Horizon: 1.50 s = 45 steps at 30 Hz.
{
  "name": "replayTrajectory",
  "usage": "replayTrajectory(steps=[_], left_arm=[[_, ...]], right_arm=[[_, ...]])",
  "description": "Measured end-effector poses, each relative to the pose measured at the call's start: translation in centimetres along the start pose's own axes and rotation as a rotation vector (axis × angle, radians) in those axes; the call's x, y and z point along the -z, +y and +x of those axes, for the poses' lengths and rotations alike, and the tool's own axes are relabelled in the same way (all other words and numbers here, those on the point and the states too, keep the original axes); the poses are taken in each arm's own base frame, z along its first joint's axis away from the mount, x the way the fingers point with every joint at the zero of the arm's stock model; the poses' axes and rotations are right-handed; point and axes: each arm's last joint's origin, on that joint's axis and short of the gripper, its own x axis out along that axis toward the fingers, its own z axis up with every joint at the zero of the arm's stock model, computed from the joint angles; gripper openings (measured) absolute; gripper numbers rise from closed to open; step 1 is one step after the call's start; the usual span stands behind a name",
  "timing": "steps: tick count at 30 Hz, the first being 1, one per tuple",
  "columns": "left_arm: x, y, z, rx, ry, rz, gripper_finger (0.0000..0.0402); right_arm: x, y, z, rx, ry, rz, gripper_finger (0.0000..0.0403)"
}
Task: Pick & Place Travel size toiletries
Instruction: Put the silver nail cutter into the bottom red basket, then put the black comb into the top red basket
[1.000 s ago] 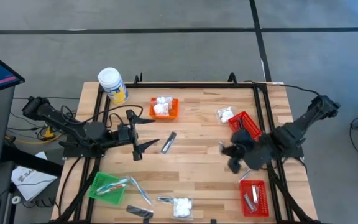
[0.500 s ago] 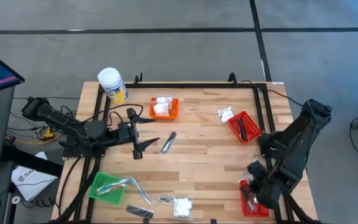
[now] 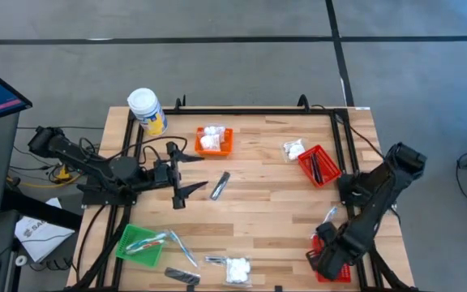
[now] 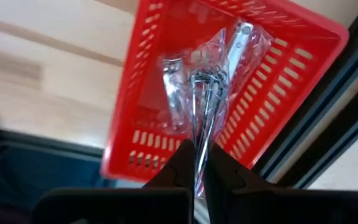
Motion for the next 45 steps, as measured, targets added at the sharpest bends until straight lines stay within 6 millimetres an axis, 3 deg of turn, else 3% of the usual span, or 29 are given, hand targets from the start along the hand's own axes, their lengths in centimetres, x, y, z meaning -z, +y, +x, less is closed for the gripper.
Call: replayTrajectory(steps=[8,16,20,26,30,34,41,45], left_arm=[[0.0,0.0,0.0,0.005,-0.005,-0.006,0.0301],[0.0,0.0,0.0,0.005,-0.005,-0.01,0.0301],[0.0,0.0,0.0,0.005,-0.003,-0.01,0.0301],[0.0,0.0,0.0,0.005,-0.002,-0.02,0.0301],[0.0,0.0,0.0,0.005,0.001,-0.019,0.0301],[0.1,-0.1,0.0,0.006,0.005,-0.02,0.0301],[0.2,-0.1,0.0,0.009,0.018,-0.033,0.0301],[0.3,-0.1,0.0,0.013,0.031,-0.032,0.0301]], right_arm=[[-2.1,1.4,2.8,0.051,0.032,-0.069,0.0003],[-3.6,1.1,4.4,0.053,0.057,-0.076,0.0014],[-3.6,1.0,4.4,0.073,0.067,-0.072,0.0049],[-3.2,1.1,4.2,0.072,0.101,-0.103,0.0135],[-2.7,1.4,2.8,0.093,0.139,-0.165,0.0198],[-2.6,1.6,-0.1,0.096,0.122,-0.202,0.0238],[-3.8,1.3,-7.2,-0.025,-0.258,-0.315,0.0254],[-5.1,0.8,-10.0,-0.073,-0.485,-0.417,0.0254]])
